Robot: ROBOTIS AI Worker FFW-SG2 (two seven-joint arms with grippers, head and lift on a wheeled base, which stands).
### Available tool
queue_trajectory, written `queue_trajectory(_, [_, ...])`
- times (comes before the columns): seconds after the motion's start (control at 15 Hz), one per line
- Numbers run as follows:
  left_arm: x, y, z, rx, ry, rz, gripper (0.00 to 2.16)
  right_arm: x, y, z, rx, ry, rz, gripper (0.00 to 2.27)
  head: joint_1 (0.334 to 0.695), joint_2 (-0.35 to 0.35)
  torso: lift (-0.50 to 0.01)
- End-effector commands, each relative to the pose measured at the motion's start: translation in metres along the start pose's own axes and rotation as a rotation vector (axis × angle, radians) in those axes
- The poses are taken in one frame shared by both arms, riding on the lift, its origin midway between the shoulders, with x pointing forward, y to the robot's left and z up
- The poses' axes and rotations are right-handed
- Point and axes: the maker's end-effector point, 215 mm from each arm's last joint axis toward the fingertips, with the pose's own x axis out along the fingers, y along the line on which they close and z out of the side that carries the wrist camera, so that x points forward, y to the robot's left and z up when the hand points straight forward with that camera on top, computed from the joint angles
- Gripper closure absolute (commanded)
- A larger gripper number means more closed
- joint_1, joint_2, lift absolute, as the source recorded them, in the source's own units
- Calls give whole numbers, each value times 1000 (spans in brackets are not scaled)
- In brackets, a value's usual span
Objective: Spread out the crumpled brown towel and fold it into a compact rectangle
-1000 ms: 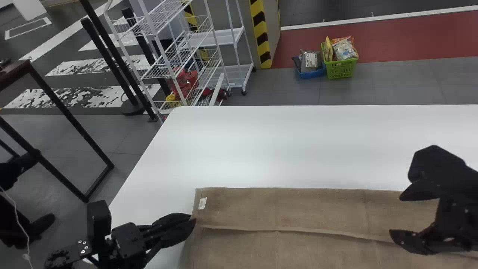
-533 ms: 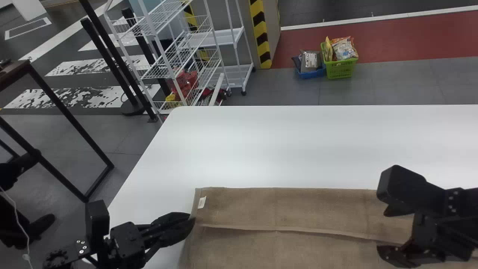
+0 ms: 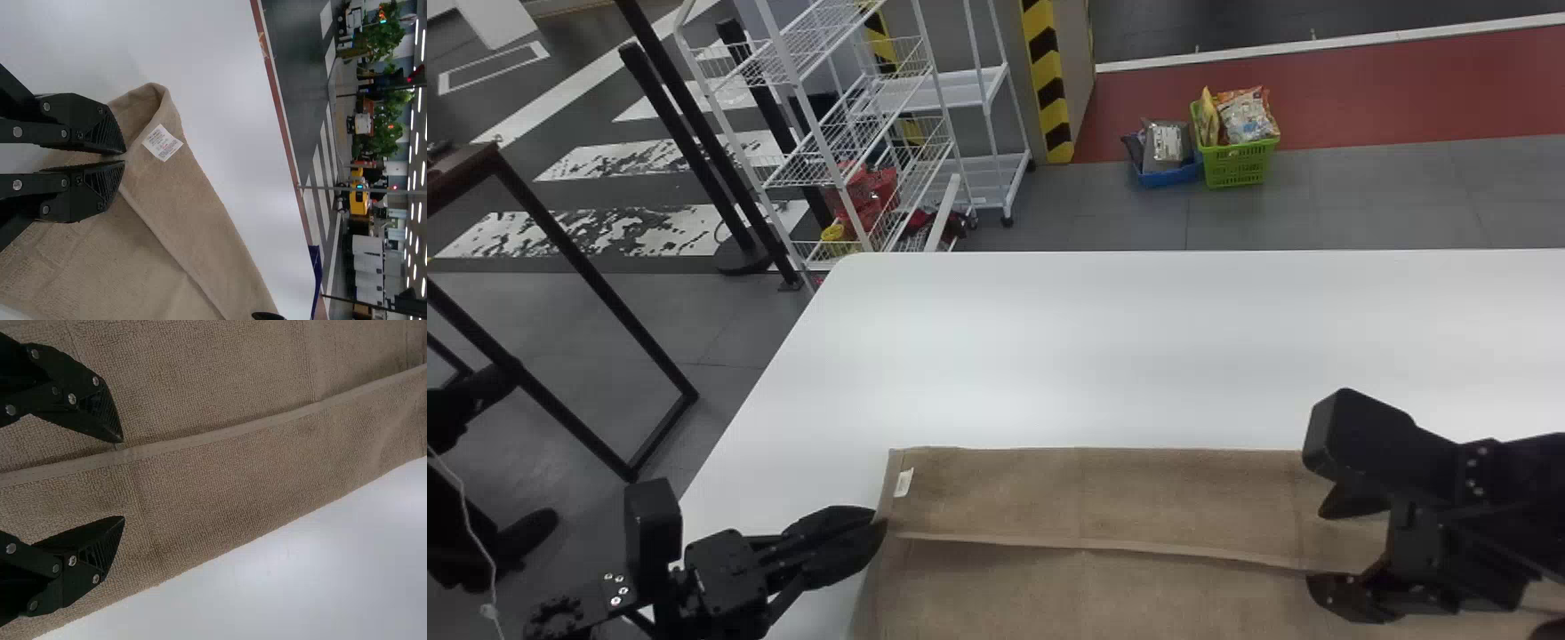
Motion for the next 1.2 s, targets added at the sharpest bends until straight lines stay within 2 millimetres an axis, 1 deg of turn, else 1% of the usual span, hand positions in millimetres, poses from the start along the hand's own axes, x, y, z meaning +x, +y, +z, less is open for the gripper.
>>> queue_trajectory(0.0, [0, 0, 0, 2, -1, 0, 1001, 2, 0, -2, 3, 6, 7, 620, 695, 350, -127])
queue_trajectory(0.07, [0, 0, 0, 3, 1, 0, 1001, 4, 0, -5, 5, 15, 9, 643, 695, 350, -127])
queue_trajectory(0.27, [0, 0, -1, 1, 1, -1, 1001, 4, -2, -3, 12, 8, 10, 653, 695, 350, -127])
queue_trajectory(0.33, [0, 0, -1, 1, 1, -1, 1001, 3, -3, -4, 16, 5, 9, 701, 695, 350, -127])
queue_trajectory(0.4, [0, 0, -1, 1, 1, -1, 1001, 3, -5, -3, 20, 1, 8, 826, 695, 350, -127])
queue_trajectory(0.6, [0, 0, -1, 1, 1, -1, 998, 3, -5, -1, 25, -5, 9, 826, 695, 350, -127])
queue_trajectory(1.13, [0, 0, -2, 1, 3, -2, 998, -1, -8, -4, 88, -22, 8, 819, 695, 350, -127])
